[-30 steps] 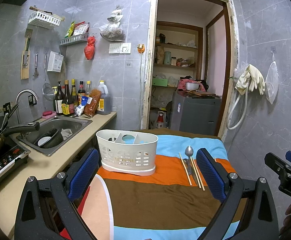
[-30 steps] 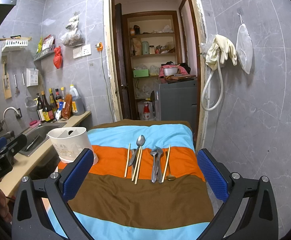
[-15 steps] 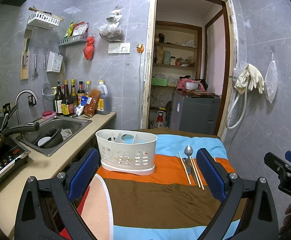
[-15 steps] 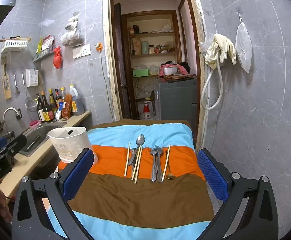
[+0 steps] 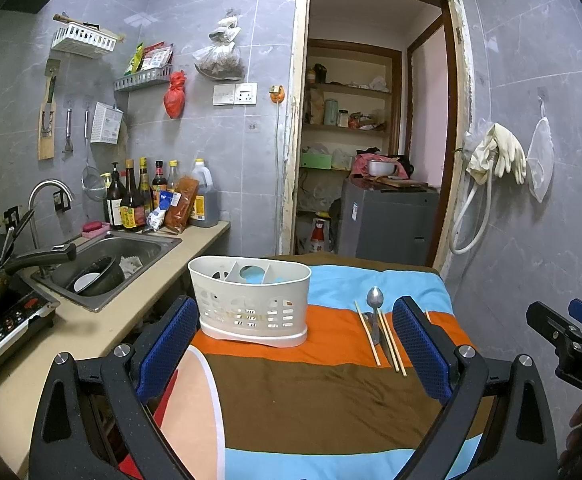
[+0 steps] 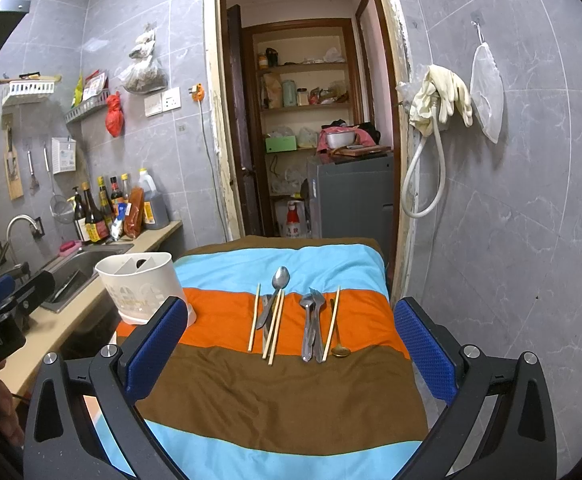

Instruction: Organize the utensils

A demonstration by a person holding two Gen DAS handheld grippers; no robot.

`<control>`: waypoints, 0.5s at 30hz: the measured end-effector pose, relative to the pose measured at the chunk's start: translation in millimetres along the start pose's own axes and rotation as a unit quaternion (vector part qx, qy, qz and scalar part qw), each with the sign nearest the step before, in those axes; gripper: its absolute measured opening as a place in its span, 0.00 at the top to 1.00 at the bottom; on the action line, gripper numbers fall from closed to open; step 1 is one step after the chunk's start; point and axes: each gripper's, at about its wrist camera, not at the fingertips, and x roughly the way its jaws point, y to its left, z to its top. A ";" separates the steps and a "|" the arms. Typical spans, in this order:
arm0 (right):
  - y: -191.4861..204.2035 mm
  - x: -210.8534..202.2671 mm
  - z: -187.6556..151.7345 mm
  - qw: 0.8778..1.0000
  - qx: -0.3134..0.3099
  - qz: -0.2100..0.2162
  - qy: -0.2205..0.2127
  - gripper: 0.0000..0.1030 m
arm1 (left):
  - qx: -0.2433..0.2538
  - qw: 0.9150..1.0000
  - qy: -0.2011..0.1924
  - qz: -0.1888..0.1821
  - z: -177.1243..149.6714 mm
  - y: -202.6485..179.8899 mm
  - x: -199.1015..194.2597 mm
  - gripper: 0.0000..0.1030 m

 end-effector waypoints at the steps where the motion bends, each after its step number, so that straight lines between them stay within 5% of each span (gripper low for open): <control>1: 0.0 0.1 0.1 1.000 0.000 0.000 0.000 0.00 | 0.000 1.000 0.000 0.000 -1.8 -0.7 1.4 0.07; 15: 0.2 2.7 0.1 1.000 0.000 0.000 0.002 0.00 | 0.001 1.000 0.004 -0.001 -8.7 -14.6 5.9 0.07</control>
